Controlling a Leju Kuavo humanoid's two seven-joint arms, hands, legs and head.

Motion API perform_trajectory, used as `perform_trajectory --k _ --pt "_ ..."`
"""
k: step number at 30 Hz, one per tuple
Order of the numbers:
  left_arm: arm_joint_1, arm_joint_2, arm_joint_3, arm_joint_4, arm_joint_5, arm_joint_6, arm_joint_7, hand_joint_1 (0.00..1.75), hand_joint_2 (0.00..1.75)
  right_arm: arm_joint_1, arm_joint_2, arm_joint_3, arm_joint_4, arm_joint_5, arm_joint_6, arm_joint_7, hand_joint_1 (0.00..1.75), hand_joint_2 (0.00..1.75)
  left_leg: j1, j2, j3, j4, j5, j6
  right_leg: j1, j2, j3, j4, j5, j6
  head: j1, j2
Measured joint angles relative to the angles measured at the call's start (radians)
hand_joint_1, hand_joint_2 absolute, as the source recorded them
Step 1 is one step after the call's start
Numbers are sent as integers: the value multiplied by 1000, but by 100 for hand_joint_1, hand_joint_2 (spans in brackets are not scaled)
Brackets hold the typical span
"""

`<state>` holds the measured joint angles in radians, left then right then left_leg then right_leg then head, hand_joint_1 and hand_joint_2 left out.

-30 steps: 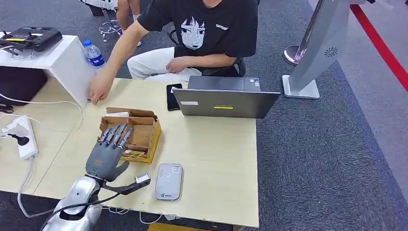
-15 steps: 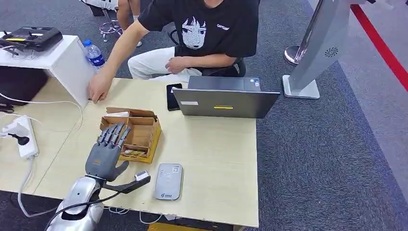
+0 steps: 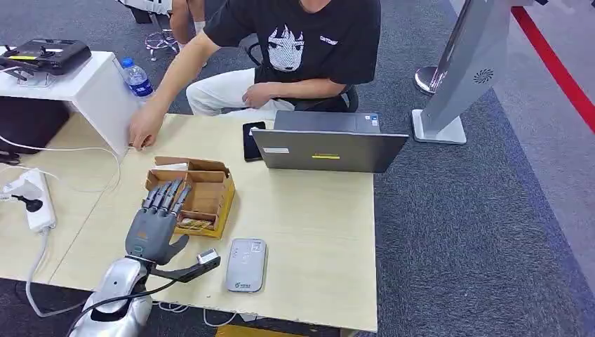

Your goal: Pass the card to the sensor for recognition and then transmit it.

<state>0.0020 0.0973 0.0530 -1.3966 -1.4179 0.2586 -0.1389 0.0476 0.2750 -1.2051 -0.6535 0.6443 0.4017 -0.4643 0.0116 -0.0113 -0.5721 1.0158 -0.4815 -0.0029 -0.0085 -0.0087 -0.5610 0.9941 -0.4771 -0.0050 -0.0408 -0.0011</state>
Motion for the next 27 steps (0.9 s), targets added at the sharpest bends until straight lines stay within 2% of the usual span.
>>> perform_trajectory --k 23,27 --pt "0 0 0 0 0 0 0 0 175 0 0 0 0 -1 0 0 0 175 0 0 0 0 0 0 0 0 0 0 0 0 0 0" --pt "0 -21 -2 8 -14 -34 -34 0 175 0 0 2 0 -2 1 0 0 175 0 0 0 0 0 0 0 0 0 0 0 0 0 0"
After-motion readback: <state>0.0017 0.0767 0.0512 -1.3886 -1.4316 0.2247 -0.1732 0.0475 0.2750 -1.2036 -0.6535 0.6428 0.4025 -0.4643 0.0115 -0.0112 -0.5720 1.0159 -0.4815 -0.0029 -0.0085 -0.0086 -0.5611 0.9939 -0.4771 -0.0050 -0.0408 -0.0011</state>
